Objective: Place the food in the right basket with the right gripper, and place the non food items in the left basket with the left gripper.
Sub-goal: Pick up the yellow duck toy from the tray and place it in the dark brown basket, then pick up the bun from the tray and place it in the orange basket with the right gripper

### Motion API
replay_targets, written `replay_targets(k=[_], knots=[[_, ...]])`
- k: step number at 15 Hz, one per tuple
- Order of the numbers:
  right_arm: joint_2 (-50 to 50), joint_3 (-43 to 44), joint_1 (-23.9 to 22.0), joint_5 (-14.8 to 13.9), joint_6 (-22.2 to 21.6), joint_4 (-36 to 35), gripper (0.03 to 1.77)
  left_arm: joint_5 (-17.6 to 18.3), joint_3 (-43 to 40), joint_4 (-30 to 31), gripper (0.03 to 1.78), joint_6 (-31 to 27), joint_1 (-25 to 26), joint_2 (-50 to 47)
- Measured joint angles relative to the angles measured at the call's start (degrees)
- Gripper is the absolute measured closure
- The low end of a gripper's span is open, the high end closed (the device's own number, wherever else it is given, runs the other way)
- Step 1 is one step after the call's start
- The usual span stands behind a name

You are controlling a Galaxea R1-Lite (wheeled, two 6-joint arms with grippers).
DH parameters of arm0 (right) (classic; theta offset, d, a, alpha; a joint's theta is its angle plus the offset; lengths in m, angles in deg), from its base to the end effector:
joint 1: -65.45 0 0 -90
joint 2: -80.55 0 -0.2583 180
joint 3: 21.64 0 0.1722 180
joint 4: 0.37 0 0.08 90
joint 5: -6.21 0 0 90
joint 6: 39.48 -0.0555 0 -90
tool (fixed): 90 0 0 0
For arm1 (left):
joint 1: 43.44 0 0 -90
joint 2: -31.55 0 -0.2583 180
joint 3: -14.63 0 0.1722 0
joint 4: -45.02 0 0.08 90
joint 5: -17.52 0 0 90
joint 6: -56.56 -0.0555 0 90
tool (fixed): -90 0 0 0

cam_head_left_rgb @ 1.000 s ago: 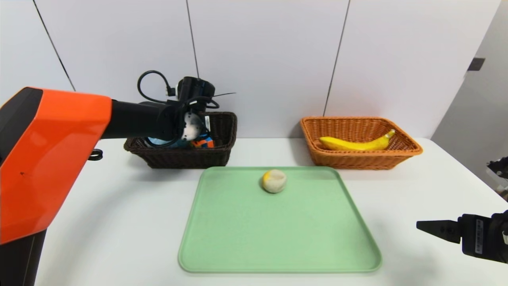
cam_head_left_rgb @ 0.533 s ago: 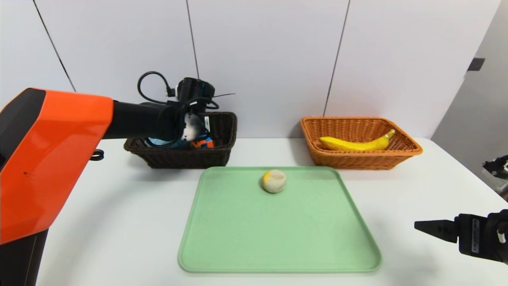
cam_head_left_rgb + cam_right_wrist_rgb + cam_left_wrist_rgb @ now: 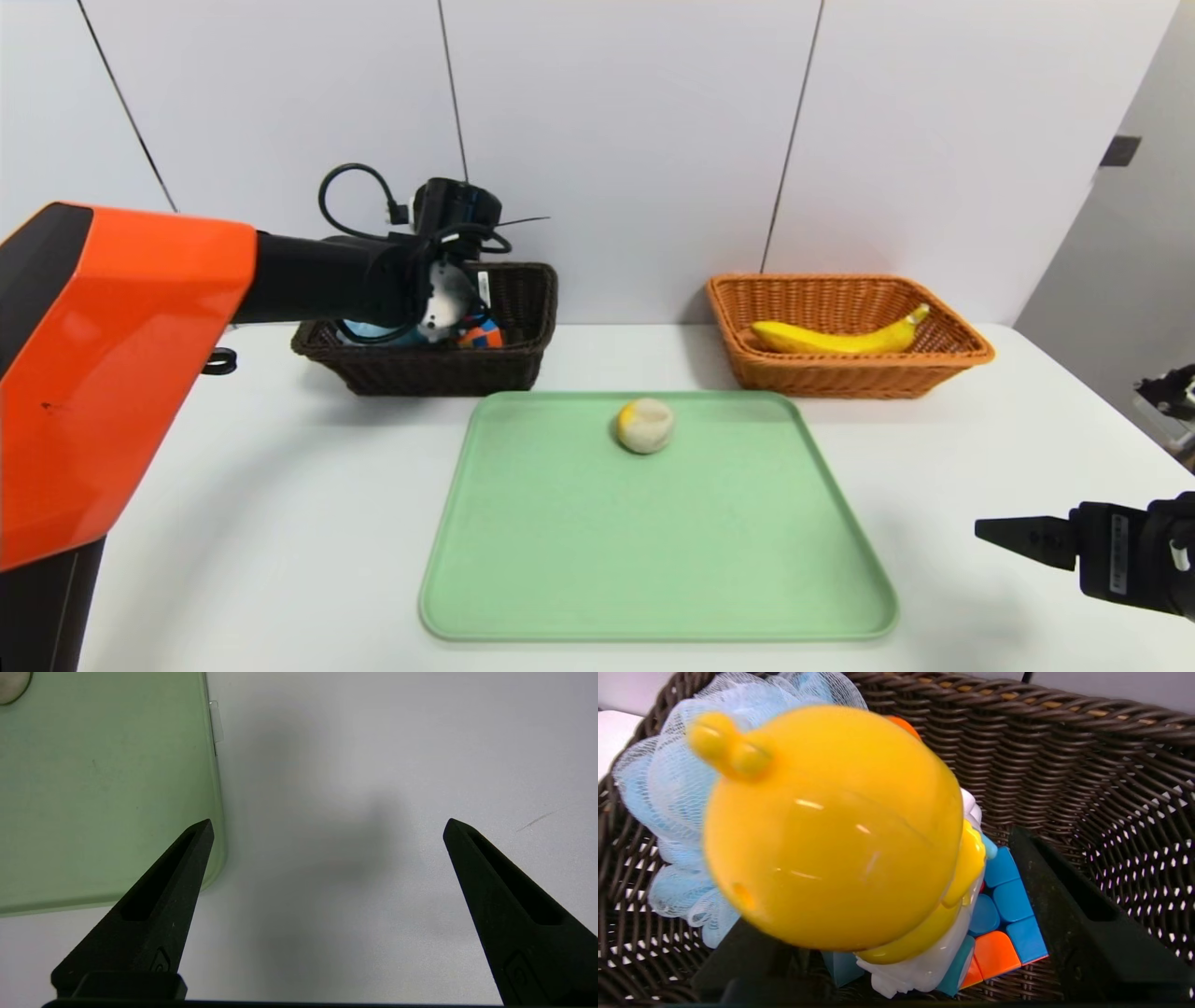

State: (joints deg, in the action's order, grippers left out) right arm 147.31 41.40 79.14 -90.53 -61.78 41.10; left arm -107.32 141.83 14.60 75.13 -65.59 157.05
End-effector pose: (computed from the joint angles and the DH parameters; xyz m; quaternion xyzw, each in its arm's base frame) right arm 0.1620 0.0328 0.1303 0.1114 0.3818 -0.0182 0.9173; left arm 0.4123 -0.1336 0.1551 -0.0386 0.1978 0.1408 0.9693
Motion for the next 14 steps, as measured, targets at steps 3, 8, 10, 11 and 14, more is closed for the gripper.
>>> replay_targets(k=[3, 8, 10, 11, 14], knots=[[-0.09, 2.04, 0.04, 0.10, -0.13, 0.09, 0.10, -0.33, 0.11, -2.24, 0.33, -0.29, -0.11, -3.36], [0.27, 9.25, 1.57, 3.57, -1.35, 1.90, 0.10, -0.51, -0.07, -12.25, 0.22, -0.07, -0.83, -14.57], [1.60, 13.93, 4.14, 3.77, -1.49, 3.30, 0.10, -0.27, -1.76, -16.98, 0.20, 0.41, -1.72, -20.69], [2.76, 16.73, 5.60, 3.74, -1.54, 4.47, 0.10, -0.22, -3.57, -18.29, 0.19, 0.45, -2.40, -23.58], [8.90, 26.92, 10.51, 3.46, -1.65, 8.55, 0.10, -0.38, -14.28, -20.10, 0.16, -1.05, -5.38, -33.78]])
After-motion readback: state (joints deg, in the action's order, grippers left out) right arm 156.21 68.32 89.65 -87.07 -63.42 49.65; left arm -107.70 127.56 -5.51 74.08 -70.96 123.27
